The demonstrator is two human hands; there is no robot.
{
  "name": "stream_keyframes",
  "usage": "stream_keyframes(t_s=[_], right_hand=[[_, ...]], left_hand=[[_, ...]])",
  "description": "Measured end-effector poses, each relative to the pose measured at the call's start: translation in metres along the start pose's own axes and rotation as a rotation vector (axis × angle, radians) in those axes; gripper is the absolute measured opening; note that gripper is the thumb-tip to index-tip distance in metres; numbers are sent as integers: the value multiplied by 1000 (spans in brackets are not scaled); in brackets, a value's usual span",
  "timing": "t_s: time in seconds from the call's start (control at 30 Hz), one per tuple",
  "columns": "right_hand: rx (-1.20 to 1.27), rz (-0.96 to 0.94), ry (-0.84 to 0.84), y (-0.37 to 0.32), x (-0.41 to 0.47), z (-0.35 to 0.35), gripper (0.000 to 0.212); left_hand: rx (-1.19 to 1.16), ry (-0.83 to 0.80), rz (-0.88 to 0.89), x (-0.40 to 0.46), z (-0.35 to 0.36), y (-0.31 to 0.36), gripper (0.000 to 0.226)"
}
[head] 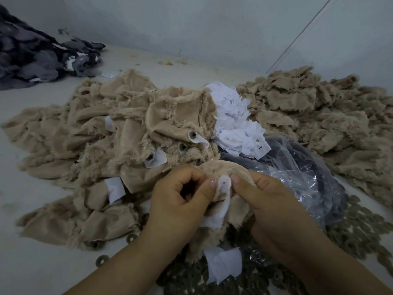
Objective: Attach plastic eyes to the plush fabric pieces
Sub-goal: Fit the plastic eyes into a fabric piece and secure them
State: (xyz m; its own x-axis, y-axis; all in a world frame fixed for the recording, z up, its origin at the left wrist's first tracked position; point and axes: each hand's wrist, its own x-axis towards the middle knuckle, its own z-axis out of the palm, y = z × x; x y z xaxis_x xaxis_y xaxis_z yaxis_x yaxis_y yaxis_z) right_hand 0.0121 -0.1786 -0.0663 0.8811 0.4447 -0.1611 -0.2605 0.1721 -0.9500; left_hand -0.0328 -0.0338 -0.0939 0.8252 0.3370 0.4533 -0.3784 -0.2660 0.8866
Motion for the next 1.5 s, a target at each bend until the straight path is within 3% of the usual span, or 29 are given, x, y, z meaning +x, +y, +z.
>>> stream_keyframes(t_s=[0.17,0.3,0.53,0.7,0.9,1.07,1.4,1.5], right_hand=[[124,72,-40,-2,-1,3,25],[203,79,-96,-4,0,4,28],[170,124,-166,-4,-2,4,36],[217,130,-150,-4,-1,3,38],[110,100,-101,-1,-2,4,36],[153,107,-121,-2,-3,3,35],[269,163,-135,-2,-3,6,46],[319,169,-148,-4,-3,7,43]], left_hand=[[114,-6,99,-1,2,3,28],[134,-37,120,-1,3,3,17],[-38,14,63,-1,0,5,17],[-59,-12,-4,1,0,6,15],[46,-39,58,-2,3,6,25],[172,-17,243,-1,2,8,9],[87,-139,260,-3,-2,15,21],[87,-110,233,-2,-2,13,18]])
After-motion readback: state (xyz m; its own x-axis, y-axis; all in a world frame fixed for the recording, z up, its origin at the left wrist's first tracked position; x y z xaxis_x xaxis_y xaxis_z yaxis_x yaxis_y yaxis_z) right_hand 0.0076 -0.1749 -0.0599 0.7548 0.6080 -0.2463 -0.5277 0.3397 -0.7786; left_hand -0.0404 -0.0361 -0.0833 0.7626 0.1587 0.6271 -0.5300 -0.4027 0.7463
